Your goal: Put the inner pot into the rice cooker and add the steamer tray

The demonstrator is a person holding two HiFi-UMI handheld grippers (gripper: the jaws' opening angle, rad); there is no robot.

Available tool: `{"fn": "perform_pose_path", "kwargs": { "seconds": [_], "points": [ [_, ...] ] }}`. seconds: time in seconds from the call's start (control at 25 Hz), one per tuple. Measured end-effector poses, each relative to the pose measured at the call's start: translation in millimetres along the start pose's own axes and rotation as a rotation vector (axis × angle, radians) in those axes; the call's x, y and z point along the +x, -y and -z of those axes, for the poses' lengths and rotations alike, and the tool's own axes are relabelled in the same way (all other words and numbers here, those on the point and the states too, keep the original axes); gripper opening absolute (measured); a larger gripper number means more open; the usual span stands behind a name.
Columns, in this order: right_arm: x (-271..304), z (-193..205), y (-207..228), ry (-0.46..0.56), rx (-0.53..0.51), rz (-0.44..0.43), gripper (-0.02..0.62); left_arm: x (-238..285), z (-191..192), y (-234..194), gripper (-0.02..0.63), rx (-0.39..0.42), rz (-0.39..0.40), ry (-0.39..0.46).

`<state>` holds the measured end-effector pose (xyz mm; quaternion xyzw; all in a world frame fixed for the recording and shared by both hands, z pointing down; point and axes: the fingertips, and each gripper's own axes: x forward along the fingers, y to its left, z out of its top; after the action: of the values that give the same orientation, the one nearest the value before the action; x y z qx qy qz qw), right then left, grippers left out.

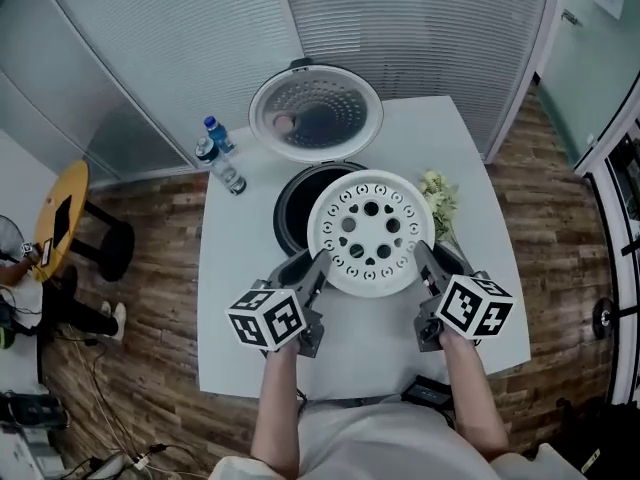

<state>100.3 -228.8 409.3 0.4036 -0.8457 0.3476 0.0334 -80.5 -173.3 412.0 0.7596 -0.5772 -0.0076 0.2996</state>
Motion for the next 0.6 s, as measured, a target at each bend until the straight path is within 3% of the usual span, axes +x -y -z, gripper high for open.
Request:
{"fn": "perform_pose_path", "kwargs": {
  "seconds": [0.24, 0.6],
  "points": [
    [35, 9, -38, -0.030, -0.032, -0.038, 0.077, -24, -15, -41, 0.091, -0.016, -0.041, 0.029],
    [68, -2, -62, -0.035, -0.057, -0.017, 0.077, -19, -43, -74, 0.091, -0.024, -0.022, 0.026]
  ]
}}
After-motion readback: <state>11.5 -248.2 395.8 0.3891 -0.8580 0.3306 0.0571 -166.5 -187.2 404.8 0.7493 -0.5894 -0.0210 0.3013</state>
